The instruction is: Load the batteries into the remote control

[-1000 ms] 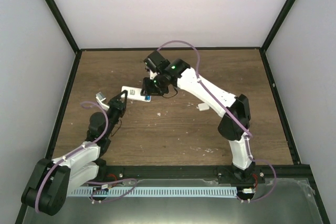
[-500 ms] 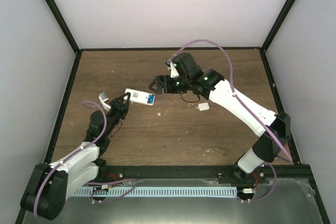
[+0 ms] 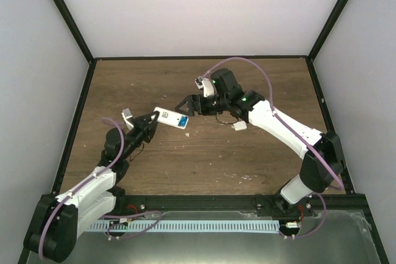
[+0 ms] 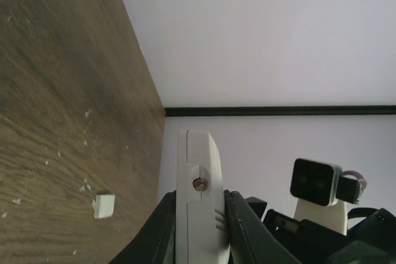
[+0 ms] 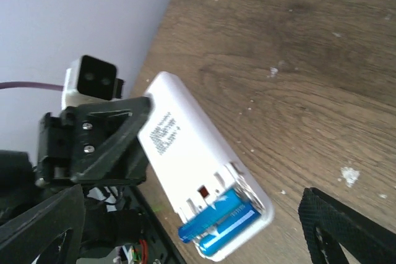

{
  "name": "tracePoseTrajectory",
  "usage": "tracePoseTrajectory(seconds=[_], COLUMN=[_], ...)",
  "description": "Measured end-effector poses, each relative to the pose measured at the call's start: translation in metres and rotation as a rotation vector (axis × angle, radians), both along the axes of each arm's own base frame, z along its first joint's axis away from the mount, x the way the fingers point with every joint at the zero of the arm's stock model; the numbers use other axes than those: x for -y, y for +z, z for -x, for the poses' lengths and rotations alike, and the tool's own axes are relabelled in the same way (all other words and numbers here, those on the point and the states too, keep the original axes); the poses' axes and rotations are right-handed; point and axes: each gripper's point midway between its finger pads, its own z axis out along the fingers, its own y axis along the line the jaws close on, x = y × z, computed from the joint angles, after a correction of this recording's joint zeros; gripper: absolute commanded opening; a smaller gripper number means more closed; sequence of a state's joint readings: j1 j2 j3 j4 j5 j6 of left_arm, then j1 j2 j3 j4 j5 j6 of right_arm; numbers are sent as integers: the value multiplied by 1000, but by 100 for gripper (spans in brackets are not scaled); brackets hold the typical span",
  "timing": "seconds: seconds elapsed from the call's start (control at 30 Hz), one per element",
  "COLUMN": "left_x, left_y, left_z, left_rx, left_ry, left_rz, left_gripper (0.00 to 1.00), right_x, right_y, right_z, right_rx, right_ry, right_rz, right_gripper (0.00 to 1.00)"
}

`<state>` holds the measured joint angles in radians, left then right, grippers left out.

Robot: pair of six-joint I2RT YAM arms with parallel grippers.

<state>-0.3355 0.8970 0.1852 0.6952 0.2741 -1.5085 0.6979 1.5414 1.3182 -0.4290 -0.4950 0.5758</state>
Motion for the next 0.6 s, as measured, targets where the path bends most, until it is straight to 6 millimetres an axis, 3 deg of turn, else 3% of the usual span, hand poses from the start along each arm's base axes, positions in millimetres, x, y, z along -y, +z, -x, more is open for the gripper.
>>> tracePoseTrajectory(seconds=[0.13,0.37,0.6], left_x=[8,19,22], left_y=[-2,10,7], left_z=[0,-3,-4], left_rx=[-27,-27,-46], left_ry=[-46,-102,-122], left_rz=[6,22,22], left_gripper=[0,0,0], right_x=[-6,-9,-6], right_y=[2,-25,-32], right_z=[5,7,12], right_rx=[-7,-64,-73], right_ry=[44,78,103], right_rz=[-27,19,46], right_gripper=[87,87,83])
